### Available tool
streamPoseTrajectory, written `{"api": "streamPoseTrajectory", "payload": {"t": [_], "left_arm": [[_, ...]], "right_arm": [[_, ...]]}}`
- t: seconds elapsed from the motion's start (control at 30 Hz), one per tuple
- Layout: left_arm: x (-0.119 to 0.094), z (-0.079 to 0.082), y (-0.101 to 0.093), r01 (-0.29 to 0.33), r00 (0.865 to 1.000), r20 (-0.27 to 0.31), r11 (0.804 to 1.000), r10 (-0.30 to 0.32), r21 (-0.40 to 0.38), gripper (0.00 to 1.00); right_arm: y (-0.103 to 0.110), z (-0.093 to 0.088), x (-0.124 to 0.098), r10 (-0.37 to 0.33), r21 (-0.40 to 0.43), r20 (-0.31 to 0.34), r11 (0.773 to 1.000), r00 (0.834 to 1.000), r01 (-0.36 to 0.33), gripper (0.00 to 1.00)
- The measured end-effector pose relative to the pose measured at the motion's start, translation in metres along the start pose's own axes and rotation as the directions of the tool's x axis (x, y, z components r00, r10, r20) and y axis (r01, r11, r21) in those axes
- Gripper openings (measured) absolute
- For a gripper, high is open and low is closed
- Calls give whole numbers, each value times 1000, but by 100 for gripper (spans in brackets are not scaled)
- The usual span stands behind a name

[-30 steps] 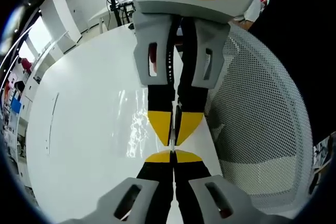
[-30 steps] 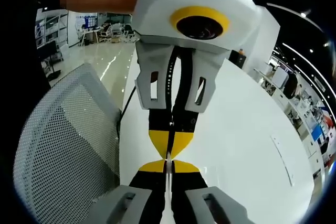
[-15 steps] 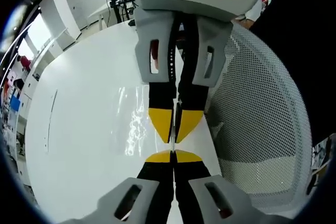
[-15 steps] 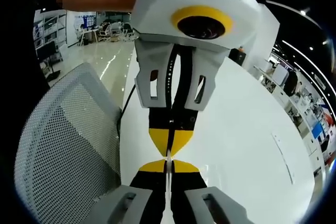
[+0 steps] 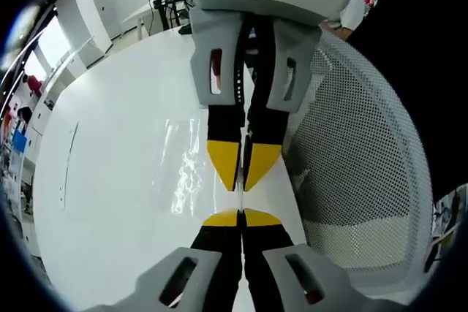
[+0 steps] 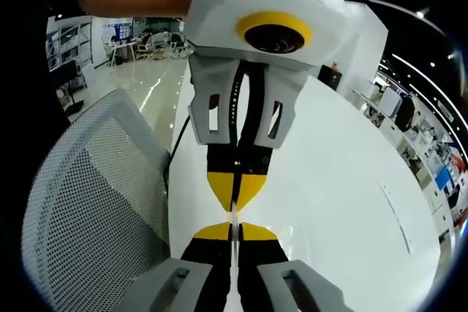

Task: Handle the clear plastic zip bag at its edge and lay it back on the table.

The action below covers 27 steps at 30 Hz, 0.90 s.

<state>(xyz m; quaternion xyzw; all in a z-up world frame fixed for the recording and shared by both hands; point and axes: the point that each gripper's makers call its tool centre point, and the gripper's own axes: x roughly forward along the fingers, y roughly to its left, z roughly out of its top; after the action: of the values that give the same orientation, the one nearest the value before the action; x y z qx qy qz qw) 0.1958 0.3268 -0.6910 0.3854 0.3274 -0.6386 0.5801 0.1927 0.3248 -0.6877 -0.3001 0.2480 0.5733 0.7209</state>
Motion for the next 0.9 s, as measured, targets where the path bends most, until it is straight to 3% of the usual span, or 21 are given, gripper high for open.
{"api": "streamPoseTrajectory", "payload": {"t": [0.9], "left_arm": [[-4, -7, 0, 8, 1000, -11, 1000, -8, -10, 0]], "right_arm": [[-1, -2, -4, -3, 7, 7, 1000, 1000, 3, 0]]}}
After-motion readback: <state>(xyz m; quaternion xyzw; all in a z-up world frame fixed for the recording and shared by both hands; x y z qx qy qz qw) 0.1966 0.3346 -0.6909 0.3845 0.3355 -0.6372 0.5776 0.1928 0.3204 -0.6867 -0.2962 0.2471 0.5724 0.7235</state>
